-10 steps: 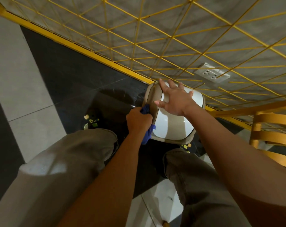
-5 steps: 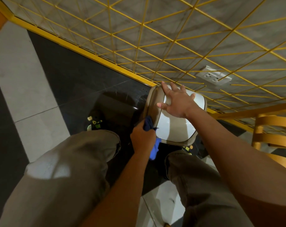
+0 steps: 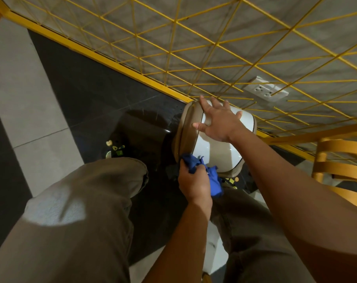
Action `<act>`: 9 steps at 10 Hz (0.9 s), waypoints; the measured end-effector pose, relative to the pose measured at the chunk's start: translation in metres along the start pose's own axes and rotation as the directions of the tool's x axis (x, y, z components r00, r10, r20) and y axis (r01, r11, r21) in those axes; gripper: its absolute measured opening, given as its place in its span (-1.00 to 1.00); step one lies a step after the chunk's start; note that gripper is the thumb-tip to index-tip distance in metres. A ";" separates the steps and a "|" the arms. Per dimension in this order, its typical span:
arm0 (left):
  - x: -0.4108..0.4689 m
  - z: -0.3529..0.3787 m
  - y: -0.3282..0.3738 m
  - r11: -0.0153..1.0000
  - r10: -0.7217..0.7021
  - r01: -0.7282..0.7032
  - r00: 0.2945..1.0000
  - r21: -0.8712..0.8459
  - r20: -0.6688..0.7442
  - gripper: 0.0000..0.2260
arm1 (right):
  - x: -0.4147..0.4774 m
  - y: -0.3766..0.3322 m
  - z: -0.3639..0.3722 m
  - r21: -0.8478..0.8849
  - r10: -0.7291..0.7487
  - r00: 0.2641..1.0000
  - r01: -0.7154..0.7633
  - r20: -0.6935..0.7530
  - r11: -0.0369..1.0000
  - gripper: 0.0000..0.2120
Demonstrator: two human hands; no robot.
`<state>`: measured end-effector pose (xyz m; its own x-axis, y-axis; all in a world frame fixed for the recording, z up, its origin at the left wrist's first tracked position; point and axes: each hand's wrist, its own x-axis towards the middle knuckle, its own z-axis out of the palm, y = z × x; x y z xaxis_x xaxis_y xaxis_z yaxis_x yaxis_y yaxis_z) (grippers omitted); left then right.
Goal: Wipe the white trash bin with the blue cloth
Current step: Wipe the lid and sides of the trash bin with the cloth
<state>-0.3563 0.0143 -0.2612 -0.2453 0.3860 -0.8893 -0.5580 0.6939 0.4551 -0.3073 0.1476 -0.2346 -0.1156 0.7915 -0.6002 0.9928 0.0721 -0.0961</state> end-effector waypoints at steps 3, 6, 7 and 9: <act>0.001 -0.016 0.006 0.951 0.178 -0.184 0.983 0.250 0.045 -0.61 | -0.001 0.000 0.000 0.000 -0.004 1.000 0.004 -0.001 1.000 -0.25; 0.039 -0.020 0.056 0.700 0.280 -0.410 0.911 0.585 0.303 -0.74 | 0.000 0.000 0.000 0.009 0.005 1.000 -0.005 0.000 1.000 -0.26; 0.050 -0.014 0.076 0.612 0.283 -0.455 0.890 0.647 0.358 -0.76 | 0.000 0.000 -0.001 0.008 0.009 1.000 -0.009 0.004 1.000 -0.25; 0.062 -0.004 0.106 0.541 0.255 -0.534 0.841 0.650 0.478 -0.78 | -0.001 0.000 -0.001 0.007 0.011 1.000 -0.011 0.002 1.000 -0.25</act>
<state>-0.4337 0.1097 -0.2687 0.0306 0.7919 -0.6098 0.3447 0.5643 0.7501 -0.3069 0.1474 -0.2334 -0.1043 0.7911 -0.6027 0.9937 0.0587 -0.0949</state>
